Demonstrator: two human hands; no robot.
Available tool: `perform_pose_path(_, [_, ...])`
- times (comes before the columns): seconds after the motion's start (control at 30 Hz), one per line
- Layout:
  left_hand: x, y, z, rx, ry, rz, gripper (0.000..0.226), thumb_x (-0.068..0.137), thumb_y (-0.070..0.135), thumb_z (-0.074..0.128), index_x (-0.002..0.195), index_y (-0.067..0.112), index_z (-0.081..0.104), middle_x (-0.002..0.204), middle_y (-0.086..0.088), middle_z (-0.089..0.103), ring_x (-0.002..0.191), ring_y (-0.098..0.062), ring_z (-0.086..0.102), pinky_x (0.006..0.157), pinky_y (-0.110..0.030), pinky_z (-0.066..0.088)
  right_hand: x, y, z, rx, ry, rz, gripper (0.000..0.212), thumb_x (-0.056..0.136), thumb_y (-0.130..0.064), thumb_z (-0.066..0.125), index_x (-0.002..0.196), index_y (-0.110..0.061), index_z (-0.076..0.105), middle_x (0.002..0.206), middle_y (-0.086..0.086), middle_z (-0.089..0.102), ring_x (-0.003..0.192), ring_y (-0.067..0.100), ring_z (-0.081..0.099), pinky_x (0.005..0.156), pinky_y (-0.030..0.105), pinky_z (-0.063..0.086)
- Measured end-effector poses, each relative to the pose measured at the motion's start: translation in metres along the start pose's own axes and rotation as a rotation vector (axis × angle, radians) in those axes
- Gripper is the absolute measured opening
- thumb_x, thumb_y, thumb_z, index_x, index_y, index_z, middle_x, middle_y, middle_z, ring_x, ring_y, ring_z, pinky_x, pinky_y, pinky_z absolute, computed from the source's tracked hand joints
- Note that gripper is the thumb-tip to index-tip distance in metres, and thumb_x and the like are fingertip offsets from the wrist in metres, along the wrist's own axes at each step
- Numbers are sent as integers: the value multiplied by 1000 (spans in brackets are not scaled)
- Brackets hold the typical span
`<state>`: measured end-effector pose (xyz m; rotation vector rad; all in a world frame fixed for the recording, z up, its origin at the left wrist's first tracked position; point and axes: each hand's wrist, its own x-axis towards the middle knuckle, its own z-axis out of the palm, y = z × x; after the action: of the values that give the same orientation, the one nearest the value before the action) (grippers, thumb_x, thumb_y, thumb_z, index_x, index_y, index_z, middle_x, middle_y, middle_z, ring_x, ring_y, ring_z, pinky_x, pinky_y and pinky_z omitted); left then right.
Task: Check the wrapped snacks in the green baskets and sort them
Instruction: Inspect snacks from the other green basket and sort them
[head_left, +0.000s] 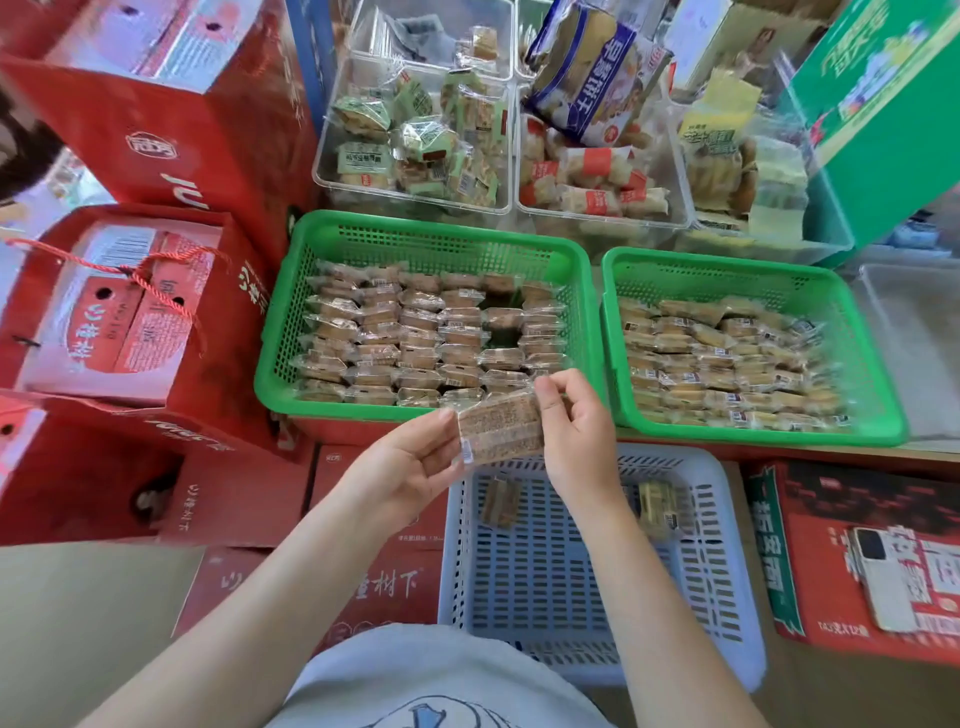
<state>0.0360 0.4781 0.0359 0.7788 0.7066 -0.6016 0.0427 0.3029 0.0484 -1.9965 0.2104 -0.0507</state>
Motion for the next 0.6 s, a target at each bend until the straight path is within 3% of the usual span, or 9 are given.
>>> perform_pose_path(0.1, [-7, -1, -7, 97, -18, 42, 4, 96, 7, 61, 99, 5, 64, 92, -9, 76, 78, -17, 73, 65, -28, 62, -6, 1, -5, -4, 3, -11, 26, 104, -26, 52, 80, -18, 55, 54, -12, 39, 52, 5, 35, 53, 20, 30])
perform_pose_path(0.17, [-15, 0, -8, 293, -9, 140, 2, 98, 6, 61, 96, 6, 59, 86, -8, 73, 71, -16, 71, 62, -26, 60, -9, 3, -10, -2, -10, 20, 28, 104, -29, 51, 83, -11, 58, 49, -12, 36, 48, 6, 31, 51, 22, 29])
perform_pose_path(0.23, [-25, 1, -7, 475, -23, 274, 5, 101, 8, 57, 97, 7, 54, 83, -11, 70, 68, -21, 69, 61, -27, 58, -13, 5, -13, 35, -26, 84, 31, 104, -32, 50, 88, -7, 59, 46, -11, 30, 44, 7, 26, 49, 20, 26])
perform_pose_path(0.3, [-36, 1, -2, 539, -82, 355, 6, 104, 10, 52, 99, 9, 49, 80, -15, 69, 67, -29, 69, 57, -28, 57, -16, 6, -12, 108, -27, 179, 30, 104, -35, 50, 86, -14, 61, 52, -3, 31, 49, 15, 29, 48, 21, 26])
perform_pose_path(0.33, [-41, 0, 1, 549, -109, 372, 7, 106, 10, 49, 100, 9, 47, 78, -16, 69, 66, -31, 70, 55, -29, 56, -18, 6, -11, 151, -24, 231, 29, 103, -38, 51, 82, -20, 61, 61, 6, 35, 55, 18, 32, 51, 24, 28])
perform_pose_path(0.43, [-48, 1, 3, 544, -140, 388, 7, 107, 11, 45, 101, 11, 43, 73, -14, 68, 61, -32, 70, 53, -29, 55, -23, 2, -5, 218, -16, 331, 31, 101, -44, 54, 74, -28, 60, 78, 7, 42, 69, 22, 36, 54, 31, 31])
perform_pose_path(0.53, [-47, 2, -5, 550, -94, 354, 5, 107, 13, 48, 102, 10, 47, 79, -17, 69, 63, -31, 71, 55, -32, 56, -27, -6, -4, 218, -4, 296, 33, 102, -41, 53, 74, -24, 57, 66, 8, 33, 60, 21, 30, 52, 29, 29])
perform_pose_path(0.6, [-41, 3, -13, 610, 2, 315, 7, 105, 14, 53, 105, 7, 52, 89, -20, 70, 65, -27, 72, 60, -35, 59, -29, -10, -3, 200, -8, 254, 32, 104, -37, 51, 78, -18, 56, 58, -1, 31, 54, 18, 30, 51, 28, 27])
